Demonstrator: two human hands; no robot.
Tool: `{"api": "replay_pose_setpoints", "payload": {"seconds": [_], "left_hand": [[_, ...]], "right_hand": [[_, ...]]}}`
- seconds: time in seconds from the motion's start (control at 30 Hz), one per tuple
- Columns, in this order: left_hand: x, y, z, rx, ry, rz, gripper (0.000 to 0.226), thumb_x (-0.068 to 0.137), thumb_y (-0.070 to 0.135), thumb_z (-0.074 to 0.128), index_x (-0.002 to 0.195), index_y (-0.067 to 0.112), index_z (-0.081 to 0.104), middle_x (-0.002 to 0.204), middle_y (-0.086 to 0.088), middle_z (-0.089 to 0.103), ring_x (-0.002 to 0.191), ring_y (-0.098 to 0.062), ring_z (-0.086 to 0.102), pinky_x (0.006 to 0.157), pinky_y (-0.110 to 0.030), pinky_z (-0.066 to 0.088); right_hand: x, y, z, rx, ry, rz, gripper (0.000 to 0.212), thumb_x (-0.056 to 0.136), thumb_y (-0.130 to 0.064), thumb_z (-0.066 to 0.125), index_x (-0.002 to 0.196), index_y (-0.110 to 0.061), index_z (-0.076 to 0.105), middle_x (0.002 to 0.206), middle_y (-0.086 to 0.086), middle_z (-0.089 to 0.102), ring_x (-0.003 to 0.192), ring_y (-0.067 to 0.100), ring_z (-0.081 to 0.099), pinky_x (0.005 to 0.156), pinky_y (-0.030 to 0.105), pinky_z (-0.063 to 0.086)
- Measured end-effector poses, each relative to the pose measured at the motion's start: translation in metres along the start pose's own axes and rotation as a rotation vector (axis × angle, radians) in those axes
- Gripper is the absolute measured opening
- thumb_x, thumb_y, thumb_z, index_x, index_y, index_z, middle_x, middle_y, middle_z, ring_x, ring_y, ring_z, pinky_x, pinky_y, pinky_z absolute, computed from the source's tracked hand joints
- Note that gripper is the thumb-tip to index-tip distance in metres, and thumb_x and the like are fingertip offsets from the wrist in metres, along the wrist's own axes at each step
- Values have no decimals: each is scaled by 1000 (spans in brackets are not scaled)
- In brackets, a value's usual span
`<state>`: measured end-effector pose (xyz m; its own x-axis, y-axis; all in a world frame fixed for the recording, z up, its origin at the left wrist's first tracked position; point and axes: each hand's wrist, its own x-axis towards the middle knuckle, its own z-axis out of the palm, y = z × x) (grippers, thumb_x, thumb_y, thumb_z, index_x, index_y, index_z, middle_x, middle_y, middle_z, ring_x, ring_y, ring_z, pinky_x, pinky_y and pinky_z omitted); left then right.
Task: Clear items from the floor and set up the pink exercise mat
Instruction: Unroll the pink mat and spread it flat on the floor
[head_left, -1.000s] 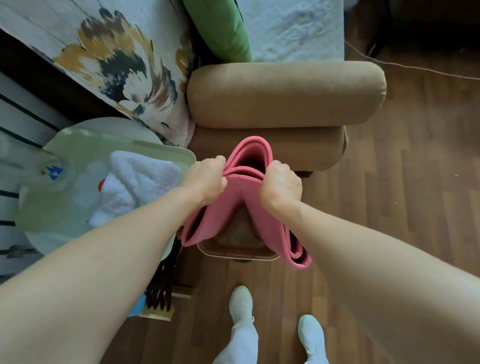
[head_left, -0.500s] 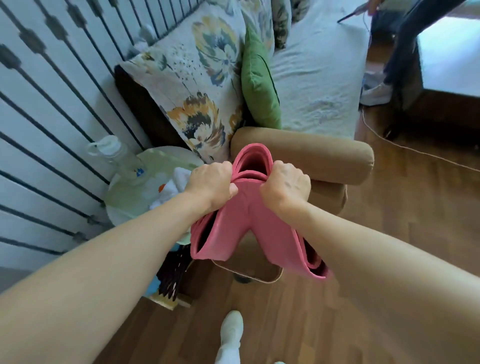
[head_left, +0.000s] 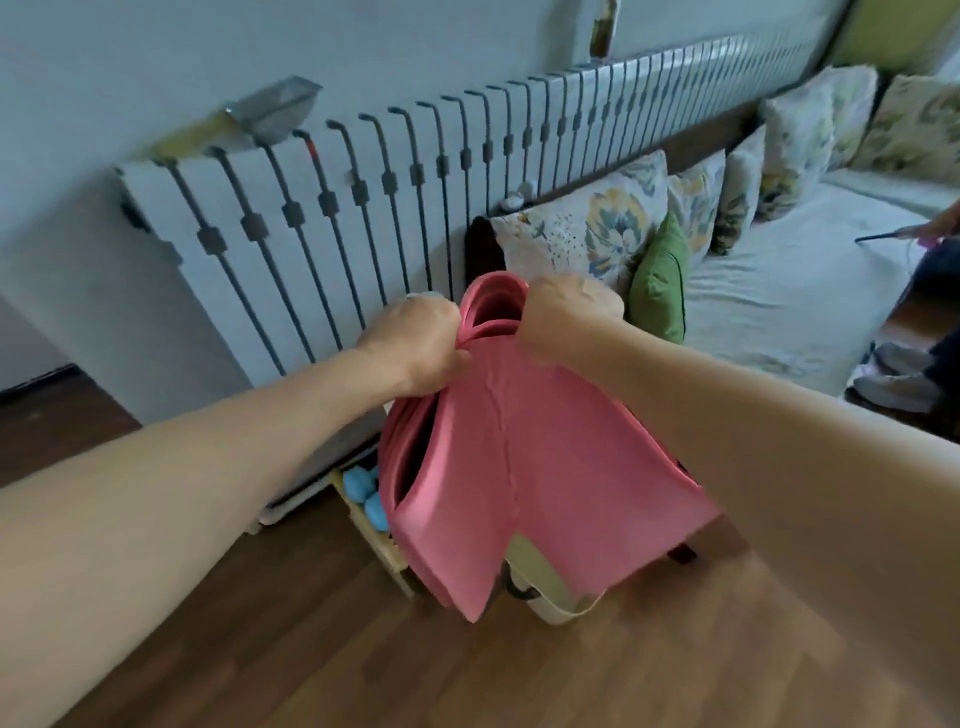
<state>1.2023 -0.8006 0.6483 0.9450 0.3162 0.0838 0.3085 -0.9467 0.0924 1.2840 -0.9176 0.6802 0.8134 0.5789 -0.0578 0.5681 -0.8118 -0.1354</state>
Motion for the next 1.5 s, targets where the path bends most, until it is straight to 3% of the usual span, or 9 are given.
{"api": "replay_pose_setpoints", "payload": {"seconds": [0.1, 0.27, 0.4, 0.53, 0.67, 1.03, 1.23, 1.4, 1.5], "left_hand": [[-44, -40, -29, 4, -13, -127, 28, 79, 28, 57, 59, 19, 40, 63, -1, 45, 66, -27, 49, 51, -30, 29], [-135, -119, -53, -20, -14, -374, 29, 78, 26, 58, 58, 14, 42, 65, -4, 46, 70, -30, 49, 53, -29, 30], [-226, -178, -65, -43, -10, -548, 27, 79, 24, 58, 59, 16, 42, 72, -5, 51, 73, -30, 49, 59, -29, 34], [-318, -245, -71, -24, 12, -705, 19, 80, 29, 56, 78, 10, 59, 85, -7, 63, 80, -32, 59, 61, -31, 40], [-396, -306, -73, 29, 73, -805, 27, 86, 35, 54, 85, 9, 60, 92, -11, 65, 83, -34, 59, 63, -31, 37], [-559, -455, -85, 200, 176, -1146, 16, 85, 24, 51, 91, 9, 53, 97, -12, 63, 89, -33, 59, 66, -33, 38], [-613, -548, -81, 277, 89, -1317, 19, 88, 25, 49, 92, 7, 53, 97, -8, 62, 91, -27, 58, 66, -29, 33], [-649, -622, -87, 248, 72, -1506, 30, 88, 28, 49, 111, 9, 55, 117, -9, 59, 110, -29, 55, 79, -31, 38], [-667, -658, -94, 265, 36, -1609, 28, 89, 28, 48, 108, 8, 55, 115, -11, 61, 107, -32, 57, 83, -34, 42]], "right_hand": [[-14, -53, -14, -26, -23, -167, 14, 84, -11, 55, 97, -15, 58, 74, 2, 47, 80, 23, 51, 65, 31, 43], [-40, -163, -8, -128, -99, -412, 17, 76, 1, 59, 87, -10, 52, 71, 4, 46, 63, 19, 47, 52, 29, 38], [-79, -266, 14, -206, -166, -586, 27, 74, 0, 67, 93, -12, 53, 79, 6, 49, 81, 26, 55, 66, 32, 45], [-127, -369, 39, -191, -174, -757, 31, 75, 0, 62, 104, -9, 62, 77, 3, 49, 85, 29, 58, 67, 30, 43], [-174, -458, 63, -152, -158, -856, 33, 79, -1, 58, 111, -8, 62, 102, 9, 61, 104, 29, 62, 68, 31, 43], [-255, -689, 117, -81, -187, -1194, 28, 78, -2, 62, 105, -9, 65, 107, 9, 65, 102, 29, 63, 67, 29, 41], [-268, -816, 155, -109, -227, -1411, 23, 81, -5, 58, 103, -10, 64, 89, 5, 55, 86, 27, 58, 66, 31, 45], [-278, -927, 175, -148, -255, -1602, 28, 79, -3, 61, 106, -8, 64, 83, 3, 48, 95, 29, 62, 67, 33, 45], [-288, -983, 186, -135, -257, -1716, 31, 79, -7, 61, 110, -9, 62, 90, 6, 55, 98, 29, 61, 70, 34, 46]]}}
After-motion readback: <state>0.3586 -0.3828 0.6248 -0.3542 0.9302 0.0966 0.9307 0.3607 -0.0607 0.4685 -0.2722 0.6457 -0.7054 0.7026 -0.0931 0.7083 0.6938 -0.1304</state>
